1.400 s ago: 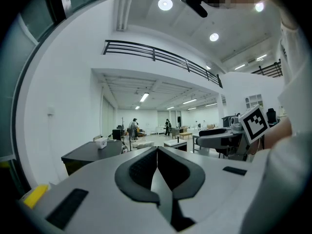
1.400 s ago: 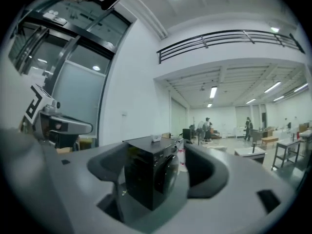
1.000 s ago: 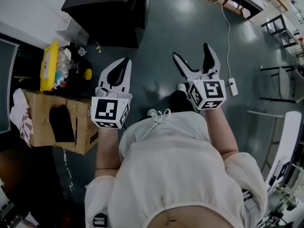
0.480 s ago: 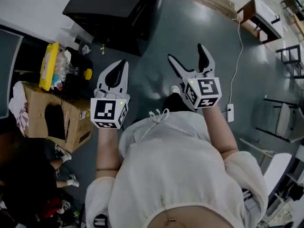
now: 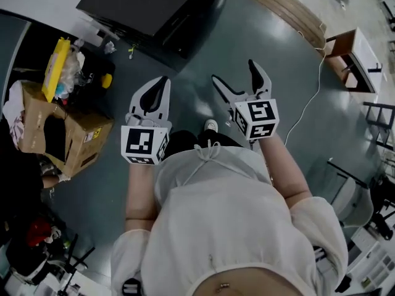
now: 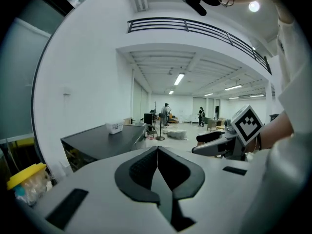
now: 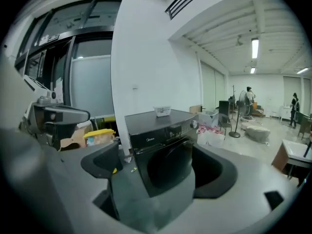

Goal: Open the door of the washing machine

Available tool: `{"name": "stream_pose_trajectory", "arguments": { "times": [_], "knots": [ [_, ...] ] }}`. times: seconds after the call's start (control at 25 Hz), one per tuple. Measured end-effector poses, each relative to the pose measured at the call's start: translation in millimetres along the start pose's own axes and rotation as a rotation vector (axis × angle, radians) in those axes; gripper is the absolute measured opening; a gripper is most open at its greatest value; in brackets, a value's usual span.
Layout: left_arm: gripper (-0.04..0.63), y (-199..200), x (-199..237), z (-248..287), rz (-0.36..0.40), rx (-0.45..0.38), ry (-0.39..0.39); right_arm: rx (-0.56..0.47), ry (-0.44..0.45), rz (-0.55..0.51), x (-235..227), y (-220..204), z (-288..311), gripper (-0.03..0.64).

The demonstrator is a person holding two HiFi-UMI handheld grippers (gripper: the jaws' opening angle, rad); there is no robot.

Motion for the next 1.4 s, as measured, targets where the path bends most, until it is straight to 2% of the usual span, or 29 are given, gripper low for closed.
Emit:
{"name": "stream_pose_trajectory", "arguments": {
  "times": [0.16,0.28,0.48,0.64,0.76,0.88,0.96,1.04,1.16,1.24,1.4],
  "knots": [
    [0.021,-24,6,24,-0.027,0.029,0.016,0.081,0.027,0.032,-14,-14,43,0.482],
    [0.021,-47,21,42,-0.015,0.034,0.005,0.147,0.033,0.048,-16,-26,84,0.482],
    [0.021,-96,44,77,-0.045,0.074,-0.031,0.258,0.015,0.053,-20,-56,157,0.472],
    [0.021,-138,65,109,-0.045,0.080,-0.019,0.321,-0.010,0.069,-29,-85,213,0.468],
    [0.021,-165,78,123,-0.076,0.095,-0.019,0.380,-0.033,0.084,-35,-115,249,0.465],
    [0.021,-198,95,133,-0.129,0.168,-0.034,0.432,-0.066,0.112,-36,-148,291,0.456],
    [0.021,-220,104,141,-0.140,0.179,-0.037,0.452,-0.088,0.144,-38,-166,317,0.439],
    [0.021,-236,106,146,-0.118,0.163,-0.040,0.469,-0.109,0.181,-39,-181,332,0.408],
    [0.021,-254,103,149,-0.154,0.232,-0.059,0.489,-0.131,0.209,-43,-197,351,0.382],
    [0.021,-262,103,152,-0.165,0.249,-0.056,0.497,-0.151,0.222,-47,-204,364,0.367],
    [0.021,-273,106,155,-0.158,0.254,-0.047,0.505,-0.212,0.272,-54,-210,385,0.286]
  ]
}}
Point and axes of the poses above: the fingertips, and each gripper's own axes: z forward along the fingers, x to its left, y out of its top, the point moved 6 cm from there along -z, backward along the fingers, and after that the axes turned 12 degrees about z, right-handed, at the moved point
